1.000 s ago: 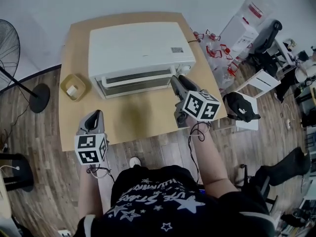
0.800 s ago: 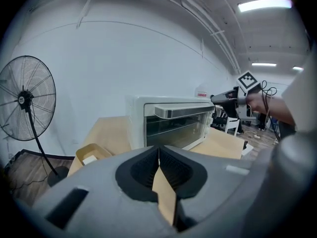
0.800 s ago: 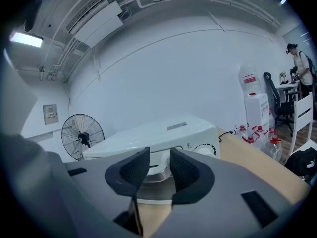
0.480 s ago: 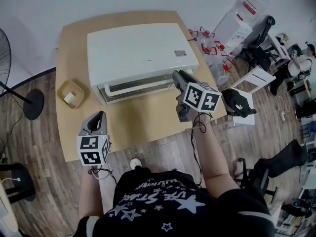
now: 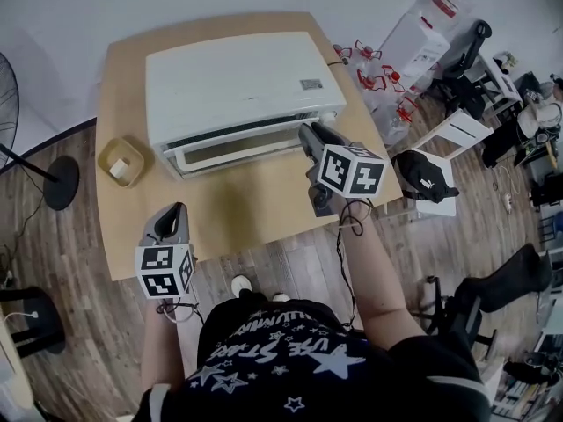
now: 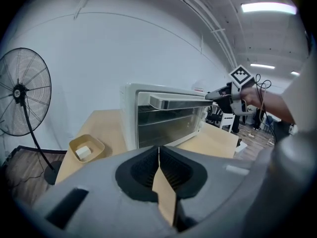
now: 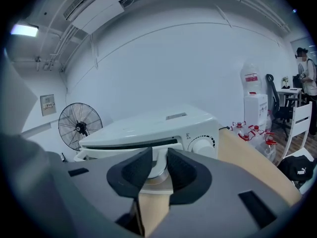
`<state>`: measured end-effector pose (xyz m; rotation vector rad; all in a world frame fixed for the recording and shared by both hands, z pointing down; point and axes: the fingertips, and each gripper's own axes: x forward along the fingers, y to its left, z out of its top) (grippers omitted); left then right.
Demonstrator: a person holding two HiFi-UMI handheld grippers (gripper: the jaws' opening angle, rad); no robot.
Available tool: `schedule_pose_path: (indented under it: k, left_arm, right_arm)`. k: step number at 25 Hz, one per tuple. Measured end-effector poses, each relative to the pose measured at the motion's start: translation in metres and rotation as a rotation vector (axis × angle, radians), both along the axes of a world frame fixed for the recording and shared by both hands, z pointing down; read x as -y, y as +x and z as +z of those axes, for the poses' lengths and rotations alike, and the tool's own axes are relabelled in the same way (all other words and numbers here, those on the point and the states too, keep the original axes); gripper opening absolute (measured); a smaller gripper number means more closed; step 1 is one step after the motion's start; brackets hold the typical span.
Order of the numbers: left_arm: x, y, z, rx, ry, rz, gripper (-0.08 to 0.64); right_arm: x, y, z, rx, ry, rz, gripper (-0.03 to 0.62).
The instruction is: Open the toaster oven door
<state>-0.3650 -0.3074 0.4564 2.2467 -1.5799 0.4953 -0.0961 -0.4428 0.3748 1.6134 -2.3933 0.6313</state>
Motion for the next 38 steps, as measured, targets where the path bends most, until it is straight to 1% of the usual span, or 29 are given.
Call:
schedule_pose_path:
  k: [5, 11, 15, 21, 26, 30, 34, 38]
  left_arm:
    - [-0.024, 0.006, 0.009, 0.018, -0.022, -0.016, 0.021]
    - [-0.049, 0.023, 0.014, 0.035, -0.031, -0.034, 0.021]
    - [-0.061, 0.037, 0.013, 0.044, -0.024, -0.048, 0.021]
    - [-0.08, 0.054, 0.017, 0.049, -0.027, -0.074, 0.021]
    - [-0.092, 0.071, 0.02, 0.047, -0.027, -0.086, 0.021]
    - [-0.1, 0.085, 0.023, 0.047, -0.031, -0.092, 0.023]
    - [-0.111, 0.092, 0.028, 0.049, -0.043, -0.111, 0.021]
    - [-0.119, 0.098, 0.036, 0.047, -0.061, -0.129, 0.021]
  right_arm:
    - [-0.023, 0.004, 0.011, -0.023, -0.014, -0.027, 0.1]
    - [-0.056, 0.014, 0.029, -0.005, -0.036, -0.054, 0.098]
    - [-0.073, 0.02, 0.039, -0.01, -0.042, -0.086, 0.098]
    - [-0.092, 0.025, 0.053, -0.043, -0.038, -0.118, 0.083]
    - [-0.111, 0.031, 0.074, -0.059, -0.072, -0.152, 0.077]
    - [-0.124, 0.035, 0.09, -0.085, -0.079, -0.174, 0.075]
    - [-0.136, 0.037, 0.105, -0.109, -0.081, -0.193, 0.077]
    - [-0.147, 0.04, 0.124, -0.124, -0.113, -0.209, 0.075]
